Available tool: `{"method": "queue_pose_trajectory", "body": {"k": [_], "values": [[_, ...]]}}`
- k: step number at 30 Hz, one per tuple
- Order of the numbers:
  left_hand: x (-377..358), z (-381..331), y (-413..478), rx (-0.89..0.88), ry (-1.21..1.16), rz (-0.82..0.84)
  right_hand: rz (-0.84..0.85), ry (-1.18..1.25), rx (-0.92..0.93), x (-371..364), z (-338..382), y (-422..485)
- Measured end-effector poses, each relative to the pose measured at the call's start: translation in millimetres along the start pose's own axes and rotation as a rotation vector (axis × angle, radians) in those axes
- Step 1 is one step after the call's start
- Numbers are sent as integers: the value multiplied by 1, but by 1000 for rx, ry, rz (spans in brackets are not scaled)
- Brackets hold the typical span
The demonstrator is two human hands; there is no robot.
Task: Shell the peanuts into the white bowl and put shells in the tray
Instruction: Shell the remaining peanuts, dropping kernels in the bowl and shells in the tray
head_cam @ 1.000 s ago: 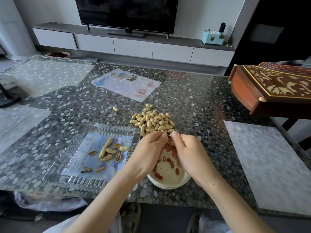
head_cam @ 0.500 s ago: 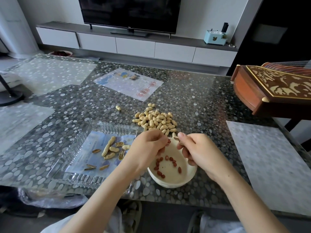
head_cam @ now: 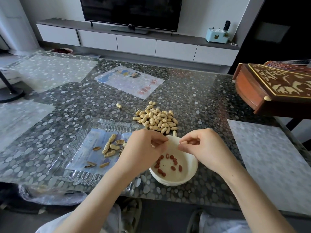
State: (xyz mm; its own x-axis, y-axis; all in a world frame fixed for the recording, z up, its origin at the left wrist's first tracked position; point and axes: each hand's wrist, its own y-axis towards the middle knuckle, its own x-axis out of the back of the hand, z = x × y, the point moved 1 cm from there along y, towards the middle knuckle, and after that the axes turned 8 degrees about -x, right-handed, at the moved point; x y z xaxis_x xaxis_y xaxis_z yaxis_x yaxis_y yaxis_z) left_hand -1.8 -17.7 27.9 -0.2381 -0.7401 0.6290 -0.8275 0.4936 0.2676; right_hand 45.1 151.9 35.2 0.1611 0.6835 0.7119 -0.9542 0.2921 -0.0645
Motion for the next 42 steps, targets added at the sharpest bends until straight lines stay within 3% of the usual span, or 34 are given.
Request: {"method": "queue_pose_trajectory", "body": {"k": [6, 8, 10, 12, 14, 17, 19, 22, 25, 28, 38, 42], "values": [[6, 4, -1, 30, -19, -13, 84, -19, 28, 2, 1, 0], [11, 7, 0, 116, -196, -21, 101, 16, 54, 1, 2, 0], [20, 13, 2, 292, -504, -37, 130, 162, 40, -1, 5, 1], [33, 24, 2, 440, -655, -105, 156, 307, -6, -4, 9, 2], [44, 39, 0, 503, -451, -148, 202, 444, -65, -9, 14, 3], [53, 59, -5, 440, 112, -90, 286, 581, -118, -17, 23, 4], [55, 61, -7, 348, 276, -88, 319, 620, -125, -22, 28, 4], [47, 41, -8, 119, 96, -117, 318, 570, -122, -28, 31, 4], [30, 8, -10, -30, -198, 8, 270, 412, -64, -31, 31, 4], [16, 0, -7, -109, -175, 32, 234, 354, -26, -30, 31, 1], [-13, -16, 2, -98, -202, -152, 89, 484, -149, -28, 24, -6], [-23, -22, 5, -59, -295, -156, -33, 448, -41, -27, 21, -9]]}}
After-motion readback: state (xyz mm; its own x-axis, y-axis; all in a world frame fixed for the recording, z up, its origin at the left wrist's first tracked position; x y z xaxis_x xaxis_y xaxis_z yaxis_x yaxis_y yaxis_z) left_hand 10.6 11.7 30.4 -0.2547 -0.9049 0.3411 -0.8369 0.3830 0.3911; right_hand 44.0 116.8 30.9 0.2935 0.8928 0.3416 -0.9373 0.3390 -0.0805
